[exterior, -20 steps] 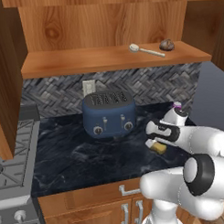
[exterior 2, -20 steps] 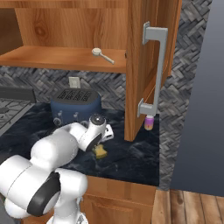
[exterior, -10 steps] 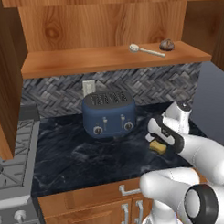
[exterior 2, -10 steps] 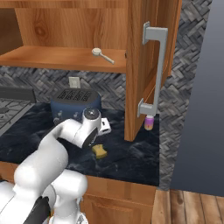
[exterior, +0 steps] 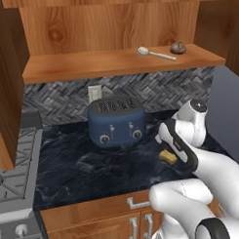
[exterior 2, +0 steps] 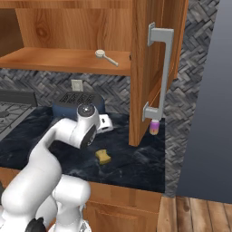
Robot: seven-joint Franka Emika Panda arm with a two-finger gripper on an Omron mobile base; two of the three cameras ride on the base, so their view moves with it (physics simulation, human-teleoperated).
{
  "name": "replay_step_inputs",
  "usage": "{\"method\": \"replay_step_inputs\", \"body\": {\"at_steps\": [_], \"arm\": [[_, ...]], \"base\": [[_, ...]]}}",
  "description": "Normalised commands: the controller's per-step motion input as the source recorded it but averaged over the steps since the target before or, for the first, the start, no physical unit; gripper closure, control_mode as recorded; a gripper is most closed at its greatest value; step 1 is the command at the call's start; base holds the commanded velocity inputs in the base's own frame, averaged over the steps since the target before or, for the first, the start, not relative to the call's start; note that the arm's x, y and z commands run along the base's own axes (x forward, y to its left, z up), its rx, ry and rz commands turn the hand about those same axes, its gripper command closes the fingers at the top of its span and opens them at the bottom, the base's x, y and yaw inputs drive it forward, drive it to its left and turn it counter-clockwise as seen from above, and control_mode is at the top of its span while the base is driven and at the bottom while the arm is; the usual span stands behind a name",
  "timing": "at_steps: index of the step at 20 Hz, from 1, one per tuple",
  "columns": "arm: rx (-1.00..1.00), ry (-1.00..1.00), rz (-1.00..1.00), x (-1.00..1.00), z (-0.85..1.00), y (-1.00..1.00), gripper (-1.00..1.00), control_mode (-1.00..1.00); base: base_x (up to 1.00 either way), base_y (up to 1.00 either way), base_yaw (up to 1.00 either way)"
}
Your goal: Pick the sponge and dish brush from the cabinet and place them on the counter.
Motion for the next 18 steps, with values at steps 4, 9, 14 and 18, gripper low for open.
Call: {"method": "replay_step_inputs", "body": {"at_steps": [4, 9, 14, 18], "arm": [[0.0, -0.04, -0.05, -0.08, 0.55, 0.0, -1.0, -1.0], [0.0, -0.07, -0.04, -0.13, 0.49, -0.01, -1.0, -1.0], [0.02, -0.08, -0.04, -0.18, 0.5, -0.02, -1.0, -1.0], [0.01, -0.09, 0.0, -0.17, 0.55, 0.0, -1.0, -1.0]], "base": [[0.0, 0.0, 0.0], [0.0, 0.0, 0.0], [0.0, 0.0, 0.0], [0.0, 0.0, 0.0]]}}
